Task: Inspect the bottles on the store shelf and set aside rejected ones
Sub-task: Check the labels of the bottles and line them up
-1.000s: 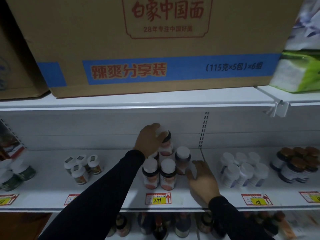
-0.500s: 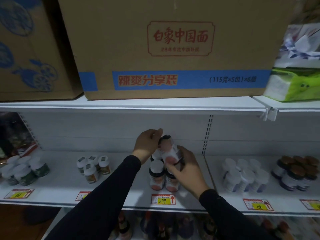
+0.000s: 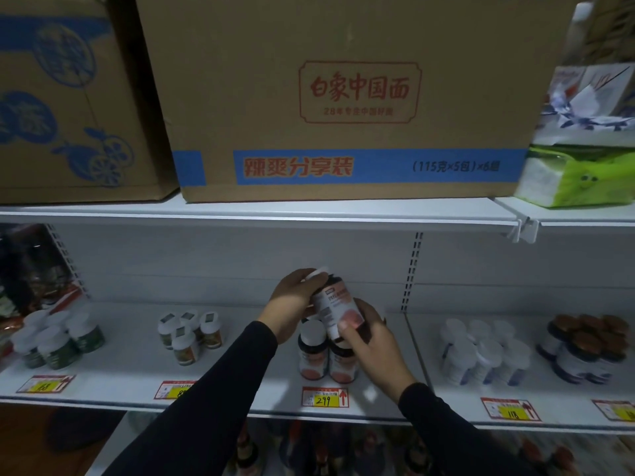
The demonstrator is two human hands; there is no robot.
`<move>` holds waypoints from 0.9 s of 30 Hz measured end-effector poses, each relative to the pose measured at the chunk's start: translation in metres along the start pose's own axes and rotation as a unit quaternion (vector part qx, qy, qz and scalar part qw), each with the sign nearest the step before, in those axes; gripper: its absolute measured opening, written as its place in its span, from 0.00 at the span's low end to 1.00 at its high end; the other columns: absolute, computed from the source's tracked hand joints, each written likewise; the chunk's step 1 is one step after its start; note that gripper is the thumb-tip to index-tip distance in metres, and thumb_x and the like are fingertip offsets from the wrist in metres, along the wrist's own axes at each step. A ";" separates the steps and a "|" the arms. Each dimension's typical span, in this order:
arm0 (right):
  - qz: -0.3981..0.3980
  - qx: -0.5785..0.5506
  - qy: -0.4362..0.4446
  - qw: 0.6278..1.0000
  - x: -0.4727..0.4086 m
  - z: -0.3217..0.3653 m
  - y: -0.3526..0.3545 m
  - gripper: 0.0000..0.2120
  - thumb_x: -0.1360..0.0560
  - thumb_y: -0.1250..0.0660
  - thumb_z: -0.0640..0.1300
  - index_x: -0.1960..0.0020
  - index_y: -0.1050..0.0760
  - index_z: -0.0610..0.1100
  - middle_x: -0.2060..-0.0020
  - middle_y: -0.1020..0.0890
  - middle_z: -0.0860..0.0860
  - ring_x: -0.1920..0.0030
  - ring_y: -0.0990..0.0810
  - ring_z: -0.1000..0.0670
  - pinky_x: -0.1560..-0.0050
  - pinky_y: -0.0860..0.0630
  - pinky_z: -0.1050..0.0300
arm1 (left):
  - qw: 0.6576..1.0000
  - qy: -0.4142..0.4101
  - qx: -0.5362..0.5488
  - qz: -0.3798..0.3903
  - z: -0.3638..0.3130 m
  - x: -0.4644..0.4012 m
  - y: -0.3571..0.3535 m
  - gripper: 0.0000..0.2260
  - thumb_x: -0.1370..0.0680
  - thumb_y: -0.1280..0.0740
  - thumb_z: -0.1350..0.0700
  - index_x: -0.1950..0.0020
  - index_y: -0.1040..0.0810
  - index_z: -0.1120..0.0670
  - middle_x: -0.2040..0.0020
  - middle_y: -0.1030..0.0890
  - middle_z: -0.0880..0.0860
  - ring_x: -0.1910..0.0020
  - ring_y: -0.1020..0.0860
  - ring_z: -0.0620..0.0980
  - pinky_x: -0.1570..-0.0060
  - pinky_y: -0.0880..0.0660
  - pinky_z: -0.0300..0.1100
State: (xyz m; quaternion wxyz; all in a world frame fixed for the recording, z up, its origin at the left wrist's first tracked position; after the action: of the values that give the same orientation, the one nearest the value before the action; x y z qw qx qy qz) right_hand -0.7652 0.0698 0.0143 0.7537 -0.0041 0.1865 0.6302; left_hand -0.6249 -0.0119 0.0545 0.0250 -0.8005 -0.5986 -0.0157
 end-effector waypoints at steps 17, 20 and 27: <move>-0.008 0.019 0.034 0.999 0.004 0.011 0.004 0.20 0.26 0.28 0.49 0.36 0.29 0.60 0.44 0.20 0.60 0.43 0.21 0.58 0.43 0.22 0.56 | 0.999 0.017 0.049 -0.003 -0.003 0.008 -0.011 0.19 0.24 0.29 0.48 0.44 0.23 0.62 0.54 0.17 0.56 0.59 0.18 0.51 0.66 0.24 0.39; -0.020 0.027 0.029 0.999 0.003 0.010 0.004 0.25 0.30 0.24 0.51 0.37 0.30 0.60 0.44 0.22 0.57 0.45 0.21 0.58 0.46 0.21 0.56 | 0.999 0.002 0.049 -0.006 -0.005 0.009 -0.012 0.22 0.25 0.28 0.47 0.42 0.23 0.63 0.51 0.16 0.57 0.59 0.17 0.50 0.68 0.24 0.36; -0.019 -0.033 -0.005 0.999 0.006 0.007 0.004 0.18 0.28 0.34 0.58 0.39 0.32 0.64 0.46 0.21 0.62 0.45 0.21 0.63 0.49 0.24 0.66 | 0.997 0.000 0.058 0.054 -0.014 0.016 -0.015 0.10 0.21 0.34 0.50 0.46 0.20 0.55 0.54 0.16 0.54 0.55 0.17 0.53 0.55 0.22 0.46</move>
State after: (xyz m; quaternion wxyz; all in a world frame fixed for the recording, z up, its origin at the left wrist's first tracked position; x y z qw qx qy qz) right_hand -0.7664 0.0784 0.0203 0.7659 -0.0294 0.1622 0.6214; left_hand -0.6348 0.0073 0.0702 0.0725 -0.8287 -0.5547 0.0204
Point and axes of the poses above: each hand's wrist, its own x-axis away from the middle knuckle, its own y-axis out of the back of the hand, z = x × y, the point moved 6 cm from there along -x, towards the middle knuckle
